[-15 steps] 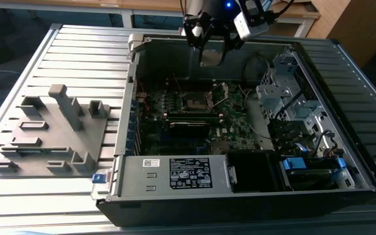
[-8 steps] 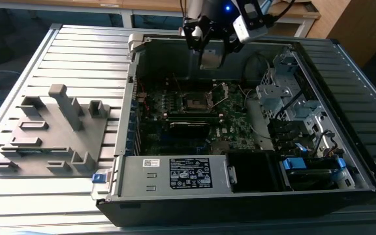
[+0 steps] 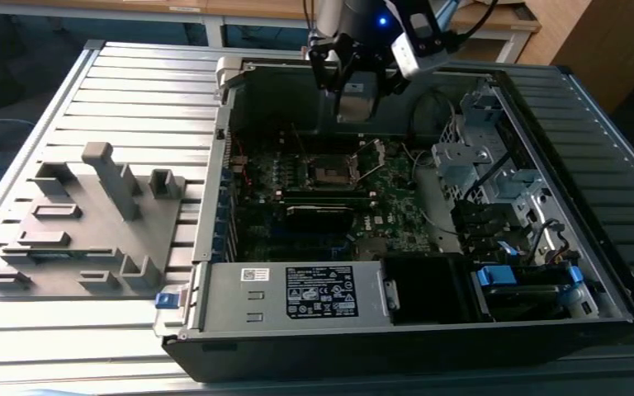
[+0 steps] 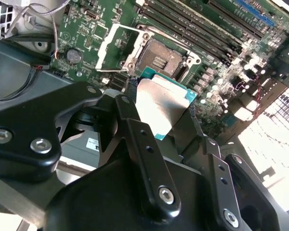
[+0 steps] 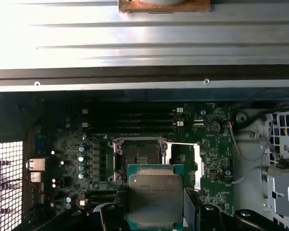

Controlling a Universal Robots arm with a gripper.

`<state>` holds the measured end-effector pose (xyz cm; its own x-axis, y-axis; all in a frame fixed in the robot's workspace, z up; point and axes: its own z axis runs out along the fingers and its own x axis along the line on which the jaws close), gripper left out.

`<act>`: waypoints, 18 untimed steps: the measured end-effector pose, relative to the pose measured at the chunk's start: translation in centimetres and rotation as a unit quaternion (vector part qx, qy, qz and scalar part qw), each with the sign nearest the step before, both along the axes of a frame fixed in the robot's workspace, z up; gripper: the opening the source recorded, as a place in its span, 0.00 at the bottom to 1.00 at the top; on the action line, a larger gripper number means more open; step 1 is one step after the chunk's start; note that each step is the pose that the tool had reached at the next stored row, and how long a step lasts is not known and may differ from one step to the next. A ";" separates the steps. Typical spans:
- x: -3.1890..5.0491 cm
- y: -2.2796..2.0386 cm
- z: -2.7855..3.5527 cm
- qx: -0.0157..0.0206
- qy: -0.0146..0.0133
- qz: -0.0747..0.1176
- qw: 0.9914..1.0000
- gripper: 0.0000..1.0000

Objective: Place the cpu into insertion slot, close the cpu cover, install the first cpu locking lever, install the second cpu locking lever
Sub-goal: 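Place the cpu into insertion slot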

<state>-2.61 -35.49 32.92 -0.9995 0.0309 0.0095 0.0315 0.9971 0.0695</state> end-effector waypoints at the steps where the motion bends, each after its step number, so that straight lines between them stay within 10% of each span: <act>1: 0.00 0.00 -0.06 -0.001 0.000 0.000 1.000 0.54; 18: 0.00 0.00 -0.82 -0.003 0.000 0.000 1.000 0.54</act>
